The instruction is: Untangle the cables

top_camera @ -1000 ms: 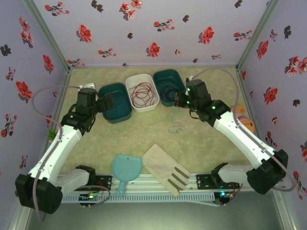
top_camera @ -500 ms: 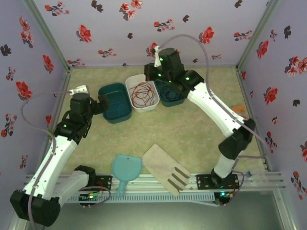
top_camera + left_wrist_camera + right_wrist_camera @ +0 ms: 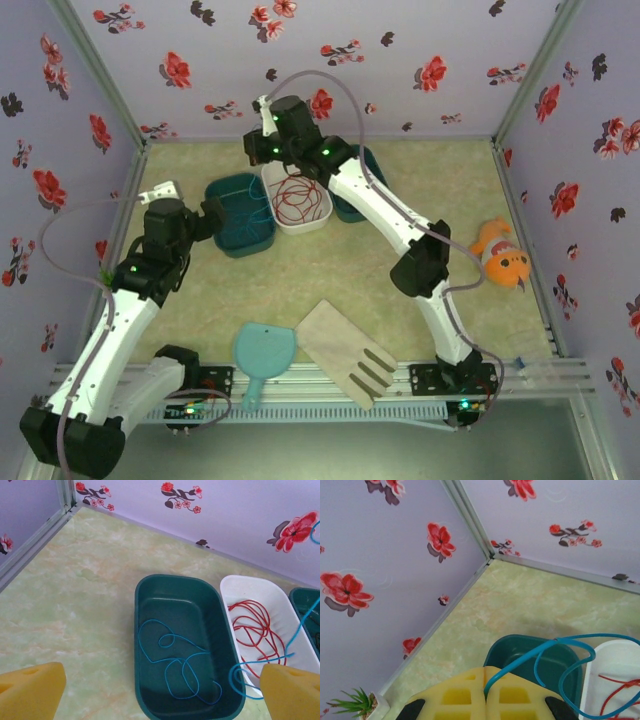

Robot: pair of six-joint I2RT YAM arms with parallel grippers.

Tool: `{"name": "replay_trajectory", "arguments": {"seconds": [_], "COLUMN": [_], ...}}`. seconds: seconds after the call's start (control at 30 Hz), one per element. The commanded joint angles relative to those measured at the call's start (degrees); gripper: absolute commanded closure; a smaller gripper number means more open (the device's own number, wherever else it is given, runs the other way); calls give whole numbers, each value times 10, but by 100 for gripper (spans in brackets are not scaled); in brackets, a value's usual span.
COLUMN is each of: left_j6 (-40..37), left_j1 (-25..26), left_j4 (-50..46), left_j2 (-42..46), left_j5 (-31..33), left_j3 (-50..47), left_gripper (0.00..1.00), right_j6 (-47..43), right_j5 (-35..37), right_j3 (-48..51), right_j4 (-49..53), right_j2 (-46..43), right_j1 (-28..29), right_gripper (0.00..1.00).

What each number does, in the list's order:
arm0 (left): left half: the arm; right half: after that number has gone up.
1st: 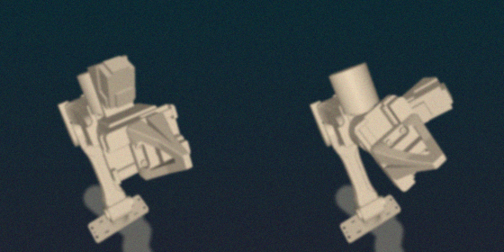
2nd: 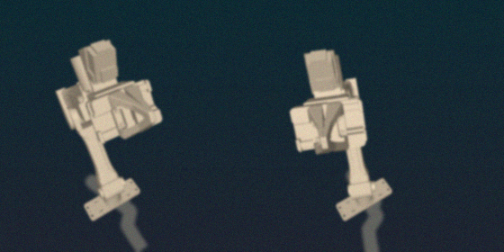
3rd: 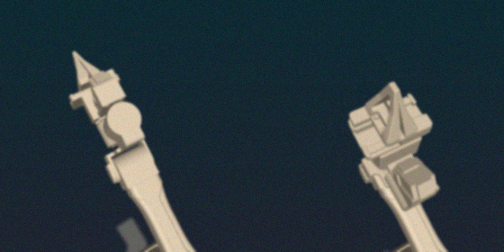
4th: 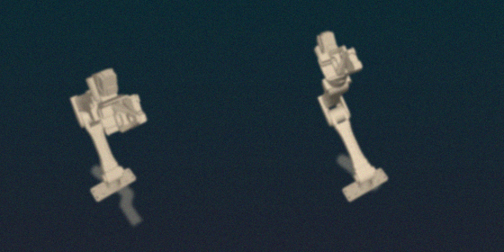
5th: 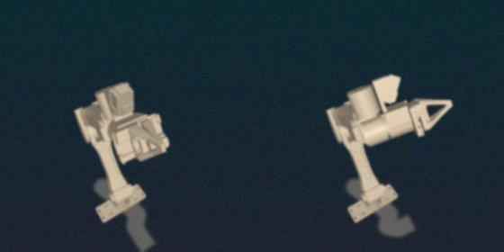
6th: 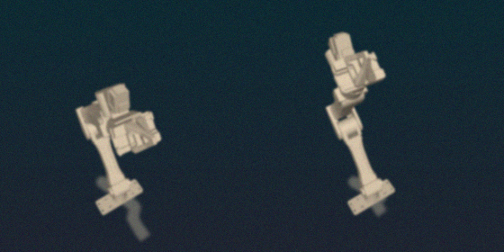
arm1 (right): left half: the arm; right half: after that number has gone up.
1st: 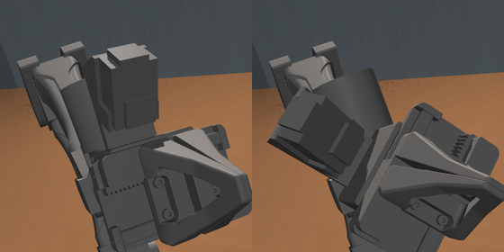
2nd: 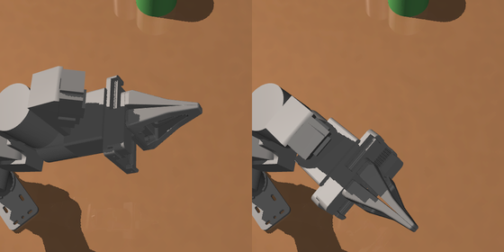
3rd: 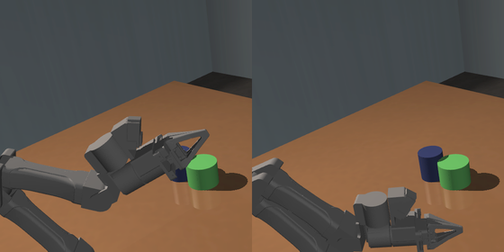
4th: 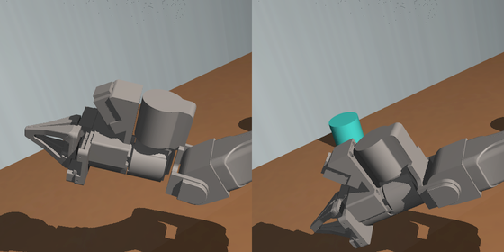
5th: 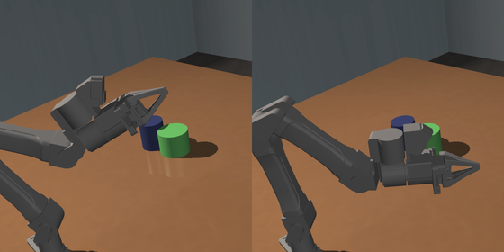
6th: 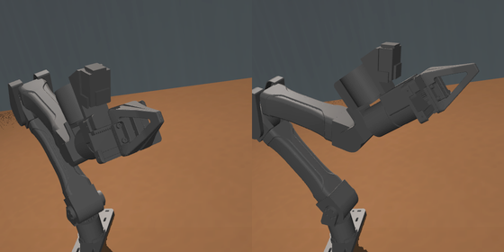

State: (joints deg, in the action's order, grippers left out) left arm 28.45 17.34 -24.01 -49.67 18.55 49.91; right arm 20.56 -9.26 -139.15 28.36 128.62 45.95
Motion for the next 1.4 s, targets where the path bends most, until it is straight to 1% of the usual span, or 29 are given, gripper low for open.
{"name": "replay_trajectory", "arguments": {"seconds": [0.0,0.2,0.37,0.6,0.63,0.67,0.77,0.87,0.97,1.1,1.2,1.37], "left_j6": [20,22,24,25,25,25,23,22,21,15,7,-8], "left_j1": [-5,-6,-8,-8,-8,-9,-9,-11,-11,-12,-13,-19], "left_j4": [16,24,28,29,29,28,24,19,11,-5,-13,-19], "left_j2": [10,16,19,17,17,16,15,15,15,19,26,34], "left_j5": [19,24,29,30,30,30,31,33,41,55,68,91], "left_j3": [-14,-26,-29,-32,-32,-32,-31,-28,-25,-18,-20,-27], "left_gripper": [0,0,0,0,0,0,0,0,0,0,0,0], "right_j6": [5,8,6,9,11,13,20,19,15,8,2,-2], "right_j5": [-21,-43,-74,-90,-94,-99,-109,-109,-103,-79,-48,37], "right_j3": [-25,-26,-45,-65,-74,-84,-110,-112,-111,-85,-8,200], "right_j4": [-33,-61,-59,-62,-59,-55,-34,-21,1,35,32,-15], "right_j2": [20,67,115,172,182,192,208,202,189,155,95,-53], "right_j1": [6,21,33,35,35,35,34,34,32,32,31,27], "right_gripper": [100,100,100,100,98,93,67,55,50,48,45,38]}}
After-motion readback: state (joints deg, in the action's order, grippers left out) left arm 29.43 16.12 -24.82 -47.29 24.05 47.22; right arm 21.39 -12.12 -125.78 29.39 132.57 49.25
